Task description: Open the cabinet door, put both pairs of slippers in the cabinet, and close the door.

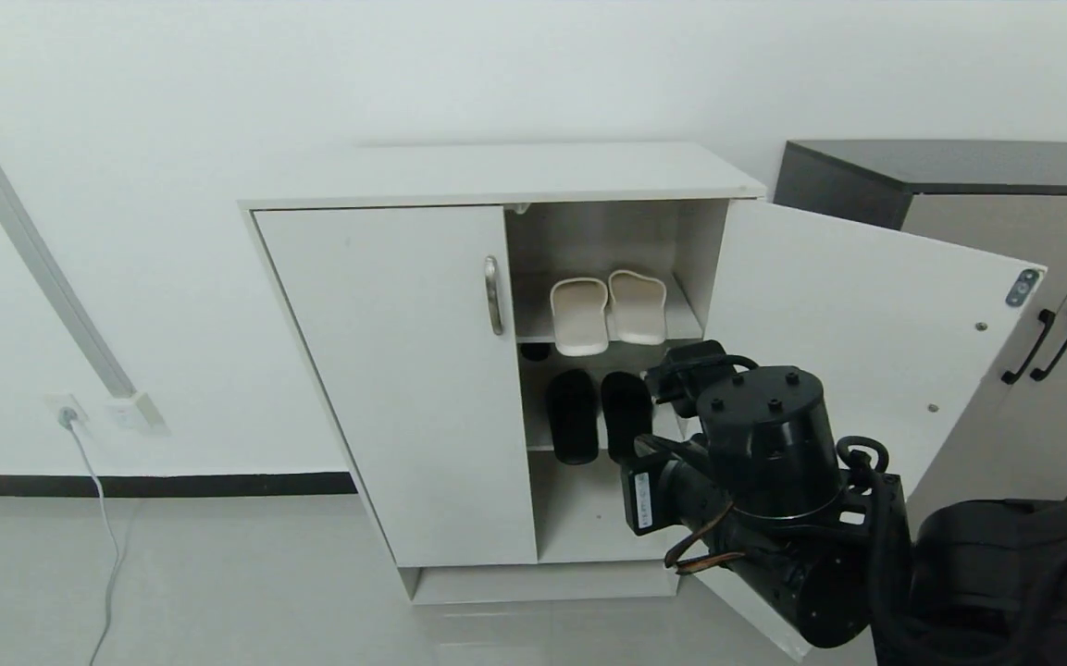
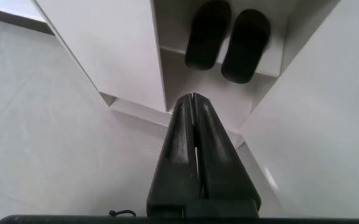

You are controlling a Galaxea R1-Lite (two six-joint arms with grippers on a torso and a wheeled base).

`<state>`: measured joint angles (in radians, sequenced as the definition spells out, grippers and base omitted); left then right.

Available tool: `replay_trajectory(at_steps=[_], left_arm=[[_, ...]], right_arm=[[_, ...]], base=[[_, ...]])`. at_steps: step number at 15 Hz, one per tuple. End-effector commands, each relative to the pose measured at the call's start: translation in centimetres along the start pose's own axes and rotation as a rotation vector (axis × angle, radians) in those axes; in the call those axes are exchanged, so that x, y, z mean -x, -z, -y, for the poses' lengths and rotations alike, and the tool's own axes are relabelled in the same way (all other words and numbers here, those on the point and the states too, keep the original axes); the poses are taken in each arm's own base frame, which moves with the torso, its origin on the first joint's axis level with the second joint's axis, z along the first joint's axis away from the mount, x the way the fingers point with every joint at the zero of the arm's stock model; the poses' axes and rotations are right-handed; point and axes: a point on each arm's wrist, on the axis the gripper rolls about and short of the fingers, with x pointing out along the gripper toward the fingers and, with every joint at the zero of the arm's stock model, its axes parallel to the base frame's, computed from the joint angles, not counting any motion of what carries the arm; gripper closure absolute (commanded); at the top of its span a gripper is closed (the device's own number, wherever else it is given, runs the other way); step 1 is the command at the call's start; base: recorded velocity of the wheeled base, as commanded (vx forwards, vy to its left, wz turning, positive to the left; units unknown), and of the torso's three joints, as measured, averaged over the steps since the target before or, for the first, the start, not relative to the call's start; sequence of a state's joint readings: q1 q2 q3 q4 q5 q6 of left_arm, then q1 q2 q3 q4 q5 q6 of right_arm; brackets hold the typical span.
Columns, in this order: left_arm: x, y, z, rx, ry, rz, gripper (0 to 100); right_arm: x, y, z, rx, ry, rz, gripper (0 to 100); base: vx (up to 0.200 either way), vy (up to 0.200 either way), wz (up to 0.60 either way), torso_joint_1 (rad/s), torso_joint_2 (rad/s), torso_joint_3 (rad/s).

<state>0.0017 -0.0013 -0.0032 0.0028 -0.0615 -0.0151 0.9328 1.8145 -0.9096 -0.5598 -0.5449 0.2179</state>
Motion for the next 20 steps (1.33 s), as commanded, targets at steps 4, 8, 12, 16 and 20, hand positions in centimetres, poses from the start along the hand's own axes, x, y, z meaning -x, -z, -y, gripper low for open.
replay_trajectory(at_steps=[4,8,12,16,20], left_arm=[[-0.01,0.0,0.0,0.0,0.0,-0.002,100],[-0.01,0.0,0.0,0.0,0.0,-0.002,100],[-0.01,0.0,0.0,0.0,0.0,-0.002,100],[-0.01,0.02,0.0,0.0,0.0,-0.003,100],[-0.01,0.0,0.0,0.0,0.0,-0.002,100]], right_arm=[[-0.01,0.0,0.0,0.0,0.001,0.0,100],[-0.08,-0.02,0.13,-0.001,0.006,0.0,100],[-0.08,0.02,0.14,-0.002,0.004,-0.001,100],[-0.1,0.01,0.19,-0.002,0.006,-0.001,100],[-0.08,0.26,0.26,0.004,0.008,-0.009,100]], base=[[0.0,0.0,0.0,0.124,-0.46,-0.334],[0.0,0.0,0.0,0.157,-0.47,-0.317],[0.0,0.0,0.0,0.184,-0.49,-0.315],[0.0,0.0,0.0,0.214,-0.52,-0.309],[0.0,0.0,0.0,0.232,-0.55,-0.32]])
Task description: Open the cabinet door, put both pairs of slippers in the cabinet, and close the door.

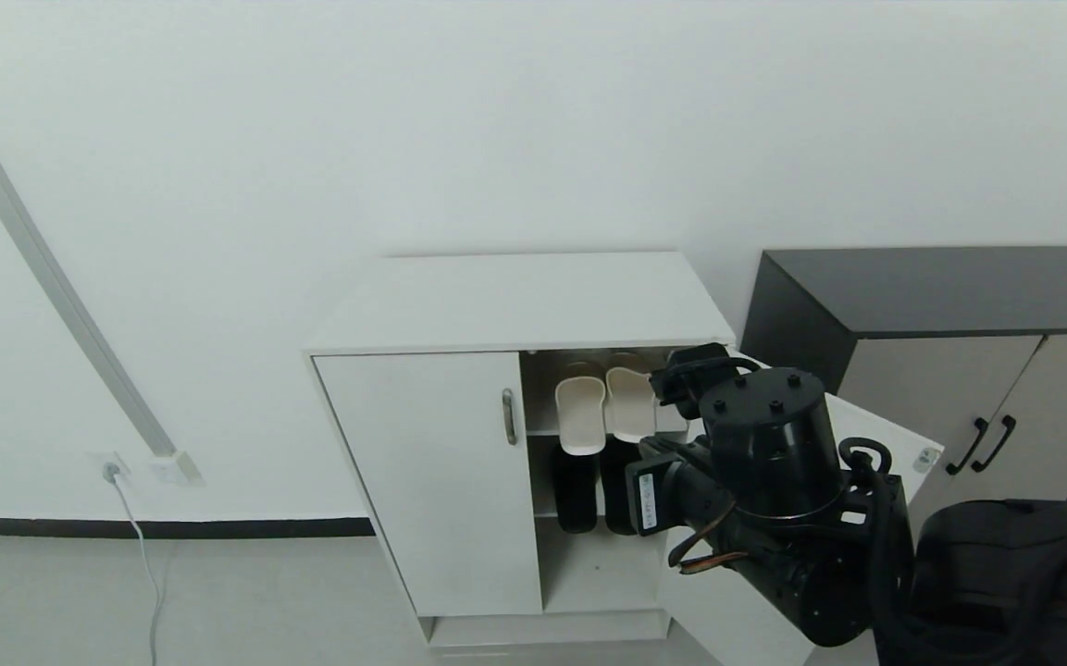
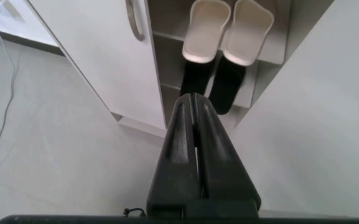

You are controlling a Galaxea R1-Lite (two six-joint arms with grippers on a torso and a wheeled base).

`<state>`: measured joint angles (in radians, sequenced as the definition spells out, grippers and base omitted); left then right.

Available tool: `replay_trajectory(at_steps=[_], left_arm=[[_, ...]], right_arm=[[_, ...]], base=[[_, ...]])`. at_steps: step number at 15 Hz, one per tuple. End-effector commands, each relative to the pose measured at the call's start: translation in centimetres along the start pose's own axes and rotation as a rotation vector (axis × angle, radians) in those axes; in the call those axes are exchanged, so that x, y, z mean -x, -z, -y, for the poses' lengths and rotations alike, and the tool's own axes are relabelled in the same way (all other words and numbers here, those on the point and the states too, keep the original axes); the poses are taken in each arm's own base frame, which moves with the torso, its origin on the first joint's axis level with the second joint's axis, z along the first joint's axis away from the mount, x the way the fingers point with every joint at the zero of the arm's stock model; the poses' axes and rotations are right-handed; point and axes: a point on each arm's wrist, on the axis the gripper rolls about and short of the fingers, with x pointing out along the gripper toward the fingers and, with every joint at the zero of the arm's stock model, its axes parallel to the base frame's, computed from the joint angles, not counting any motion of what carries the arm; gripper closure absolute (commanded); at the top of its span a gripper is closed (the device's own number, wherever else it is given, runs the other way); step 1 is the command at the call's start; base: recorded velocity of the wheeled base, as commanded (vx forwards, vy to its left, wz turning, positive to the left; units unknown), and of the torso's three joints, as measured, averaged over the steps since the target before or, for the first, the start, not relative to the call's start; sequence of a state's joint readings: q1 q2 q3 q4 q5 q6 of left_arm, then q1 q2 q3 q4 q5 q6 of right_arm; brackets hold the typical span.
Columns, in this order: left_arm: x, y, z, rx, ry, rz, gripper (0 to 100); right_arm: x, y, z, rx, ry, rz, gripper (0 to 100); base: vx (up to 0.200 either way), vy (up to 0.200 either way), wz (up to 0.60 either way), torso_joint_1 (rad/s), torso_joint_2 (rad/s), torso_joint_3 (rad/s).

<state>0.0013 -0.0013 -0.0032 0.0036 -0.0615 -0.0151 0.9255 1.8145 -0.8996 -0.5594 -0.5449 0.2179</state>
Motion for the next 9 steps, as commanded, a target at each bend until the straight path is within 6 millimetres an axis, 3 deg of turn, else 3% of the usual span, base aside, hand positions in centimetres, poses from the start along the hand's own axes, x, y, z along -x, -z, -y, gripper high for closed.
replay_trajectory(at_steps=[1,5,9], left_arm=[[-0.01,0.01,0.0,0.0,0.0,-0.002,100],[-0.01,-0.01,0.0,0.002,-0.002,-0.001,100],[-0.01,-0.01,0.0,0.002,-0.002,-0.001,100]], right_arm=[[0.02,0.07,-0.02,0.001,-0.001,-0.002,100],[0.08,0.31,0.08,0.004,0.001,-0.008,100],[-0.6,0.51,0.8,0.009,0.029,-0.019,100]], base=[[0.0,0.0,0.0,0.251,-0.59,-0.334],[0.0,0.0,0.0,0.267,-0.59,-0.332],[0.0,0.0,0.0,0.193,-0.42,-0.234]])
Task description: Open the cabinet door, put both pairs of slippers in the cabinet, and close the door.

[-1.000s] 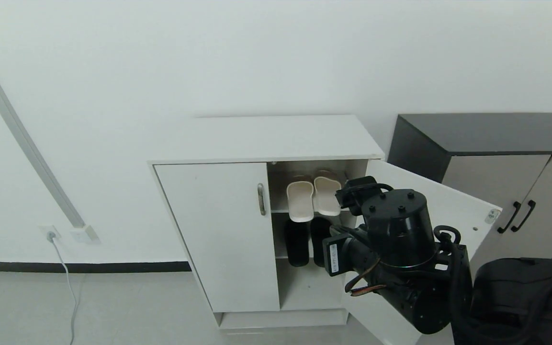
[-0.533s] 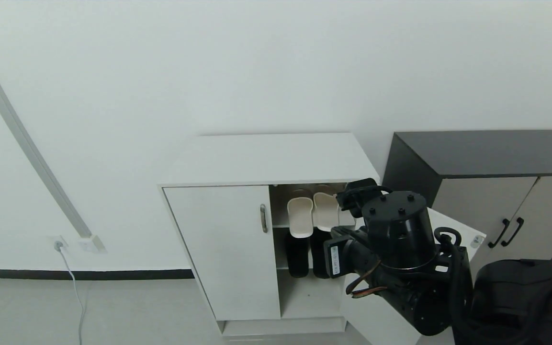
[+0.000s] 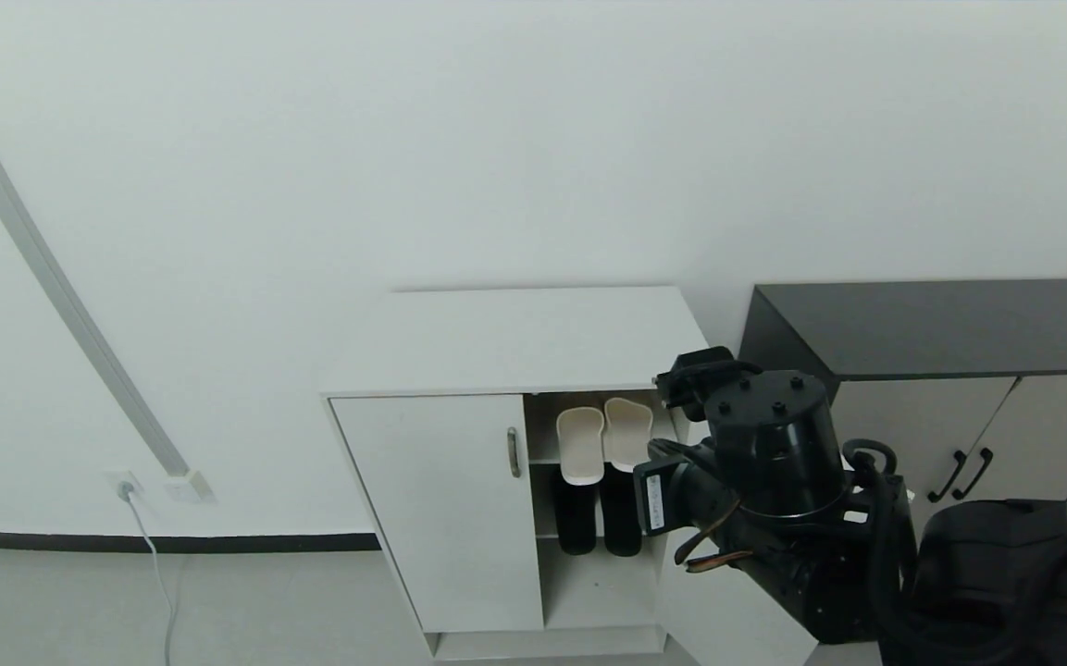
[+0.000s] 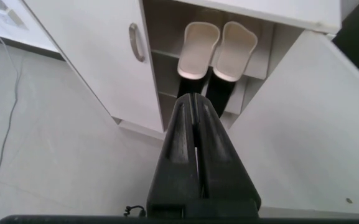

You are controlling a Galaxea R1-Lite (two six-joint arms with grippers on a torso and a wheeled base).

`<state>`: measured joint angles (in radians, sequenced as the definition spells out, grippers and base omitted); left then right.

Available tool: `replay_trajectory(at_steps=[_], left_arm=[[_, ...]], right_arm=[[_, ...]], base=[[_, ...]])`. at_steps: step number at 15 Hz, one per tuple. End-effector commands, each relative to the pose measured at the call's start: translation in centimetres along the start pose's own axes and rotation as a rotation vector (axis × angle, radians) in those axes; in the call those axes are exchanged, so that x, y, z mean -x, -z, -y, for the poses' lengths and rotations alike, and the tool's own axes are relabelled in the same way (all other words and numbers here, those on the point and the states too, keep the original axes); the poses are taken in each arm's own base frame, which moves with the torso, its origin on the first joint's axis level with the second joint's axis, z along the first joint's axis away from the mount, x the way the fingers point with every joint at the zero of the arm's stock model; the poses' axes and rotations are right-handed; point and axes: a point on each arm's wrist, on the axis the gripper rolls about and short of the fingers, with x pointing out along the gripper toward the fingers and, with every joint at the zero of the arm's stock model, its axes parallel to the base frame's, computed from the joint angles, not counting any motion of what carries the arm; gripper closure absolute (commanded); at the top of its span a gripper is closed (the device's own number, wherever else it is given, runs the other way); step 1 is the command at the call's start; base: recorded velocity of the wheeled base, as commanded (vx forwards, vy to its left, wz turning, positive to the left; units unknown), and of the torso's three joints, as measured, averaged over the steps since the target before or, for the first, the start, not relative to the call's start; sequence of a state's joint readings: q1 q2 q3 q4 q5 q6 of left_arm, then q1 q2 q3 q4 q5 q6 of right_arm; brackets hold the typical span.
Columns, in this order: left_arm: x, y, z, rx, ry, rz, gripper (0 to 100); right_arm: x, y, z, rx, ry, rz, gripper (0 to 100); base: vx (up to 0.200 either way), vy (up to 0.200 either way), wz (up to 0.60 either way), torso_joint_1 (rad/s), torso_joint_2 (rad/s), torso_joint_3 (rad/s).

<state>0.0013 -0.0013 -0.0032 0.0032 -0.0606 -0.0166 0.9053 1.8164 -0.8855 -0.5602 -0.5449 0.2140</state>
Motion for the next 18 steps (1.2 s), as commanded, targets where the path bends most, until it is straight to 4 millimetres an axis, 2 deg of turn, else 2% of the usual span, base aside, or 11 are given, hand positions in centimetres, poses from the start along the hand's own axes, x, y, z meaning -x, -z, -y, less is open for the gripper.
replay_trajectory(at_steps=[1,8,15,18], left_arm=[[-0.01,0.0,0.0,0.0,-0.001,-0.001,100],[-0.01,0.0,0.0,0.0,-0.001,-0.001,100],[-0.01,0.0,-0.04,0.002,-0.016,-0.001,100],[-0.01,0.0,-0.06,0.003,-0.027,-0.001,100]], right_arm=[[-0.31,0.23,0.11,0.004,0.008,-0.008,100],[-0.4,0.48,0.11,0.015,0.008,-0.016,100],[-0.47,0.62,0.1,0.018,0.009,-0.021,100],[-0.61,0.9,0.13,0.03,0.013,-0.029,100]], base=[[0.0,0.0,0.0,0.144,-0.34,-0.173],[0.0,0.0,0.0,0.007,-0.01,-0.009],[0.0,0.0,-0.6,0.004,0.0,-0.003],[0.0,0.0,0.0,0.0,0.0,0.0]])
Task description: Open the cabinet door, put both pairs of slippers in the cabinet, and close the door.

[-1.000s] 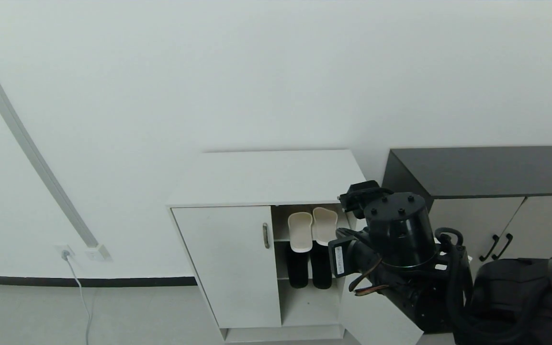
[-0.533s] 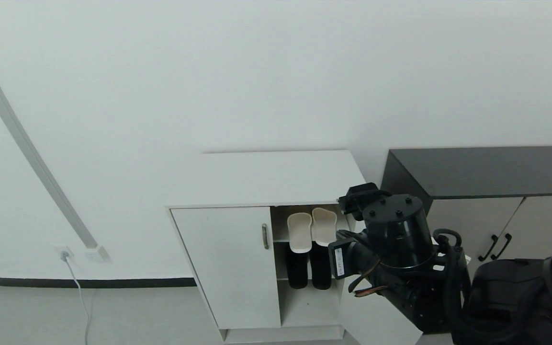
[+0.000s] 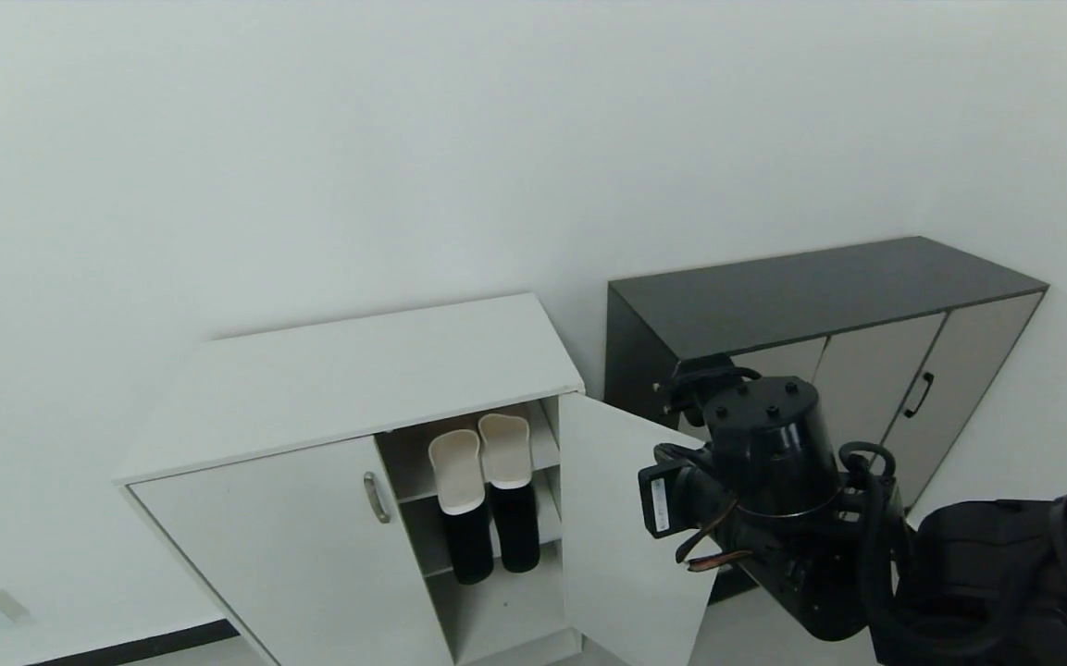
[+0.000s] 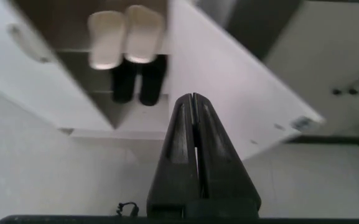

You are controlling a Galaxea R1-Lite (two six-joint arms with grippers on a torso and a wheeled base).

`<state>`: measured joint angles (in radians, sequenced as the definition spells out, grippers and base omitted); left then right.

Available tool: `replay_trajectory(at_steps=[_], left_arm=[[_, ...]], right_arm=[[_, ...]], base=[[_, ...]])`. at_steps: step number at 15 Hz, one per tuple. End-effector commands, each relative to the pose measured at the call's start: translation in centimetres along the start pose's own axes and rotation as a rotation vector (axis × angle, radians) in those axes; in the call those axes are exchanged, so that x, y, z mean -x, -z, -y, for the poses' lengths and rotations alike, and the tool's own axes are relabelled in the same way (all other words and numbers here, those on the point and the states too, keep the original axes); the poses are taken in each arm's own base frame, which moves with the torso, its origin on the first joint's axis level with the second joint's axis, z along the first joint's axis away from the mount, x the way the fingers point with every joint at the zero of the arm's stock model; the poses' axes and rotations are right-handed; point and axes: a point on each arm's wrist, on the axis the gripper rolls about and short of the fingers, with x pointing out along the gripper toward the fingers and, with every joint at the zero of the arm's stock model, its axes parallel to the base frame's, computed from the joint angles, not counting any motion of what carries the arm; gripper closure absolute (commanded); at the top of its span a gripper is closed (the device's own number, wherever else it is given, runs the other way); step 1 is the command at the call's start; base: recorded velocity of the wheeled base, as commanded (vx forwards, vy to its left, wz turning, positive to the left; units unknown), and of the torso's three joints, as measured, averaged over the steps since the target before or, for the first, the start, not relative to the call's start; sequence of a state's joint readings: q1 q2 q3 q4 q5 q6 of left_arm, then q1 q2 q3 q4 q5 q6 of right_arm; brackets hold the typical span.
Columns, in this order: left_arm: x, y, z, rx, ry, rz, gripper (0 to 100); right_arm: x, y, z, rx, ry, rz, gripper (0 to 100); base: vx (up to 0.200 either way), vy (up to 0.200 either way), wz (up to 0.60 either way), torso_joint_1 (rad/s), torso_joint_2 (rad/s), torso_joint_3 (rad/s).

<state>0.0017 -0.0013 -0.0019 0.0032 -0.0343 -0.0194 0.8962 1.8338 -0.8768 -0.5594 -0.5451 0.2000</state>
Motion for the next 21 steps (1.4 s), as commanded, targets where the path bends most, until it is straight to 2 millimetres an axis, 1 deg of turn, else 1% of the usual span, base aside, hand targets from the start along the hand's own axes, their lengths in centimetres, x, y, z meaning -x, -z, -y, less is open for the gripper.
replay_trajectory(at_steps=[1,9,17,18,19,21], left_arm=[[0.0,0.0,0.0,-0.001,0.0,-0.002,100],[0.0,0.0,0.0,0.001,0.0,-0.002,100],[0.0,0.0,0.0,0.001,0.0,-0.002,100],[0.0,0.0,0.0,0.001,0.0,0.0,100],[0.0,0.0,0.0,0.001,0.0,-0.002,100],[0.0,0.0,0.0,-0.001,0.001,0.0,100]], right_arm=[[-0.1,0.3,-0.1,0.014,0.0,-0.009,100],[-0.1,0.5,-0.1,0.019,-0.002,-0.006,100],[0.0,0.6,0.0,0.025,-0.004,0.004,100],[-0.1,0.7,0.0,0.027,-0.002,0.003,100],[-0.4,0.5,0.3,0.025,0.007,0.006,100],[-1.8,-1.6,1.1,-0.006,0.041,0.063,100]], base=[[0.0,0.0,0.0,0.0,0.0,0.0],[0.0,0.0,0.0,0.0,0.0,0.0],[-0.2,0.0,0.0,-0.001,0.0,0.002],[0.0,0.0,0.0,0.0,0.0,0.0],[0.0,0.0,0.0,0.0,0.0,0.0],[0.0,0.0,0.0,0.0,0.0,0.0]])
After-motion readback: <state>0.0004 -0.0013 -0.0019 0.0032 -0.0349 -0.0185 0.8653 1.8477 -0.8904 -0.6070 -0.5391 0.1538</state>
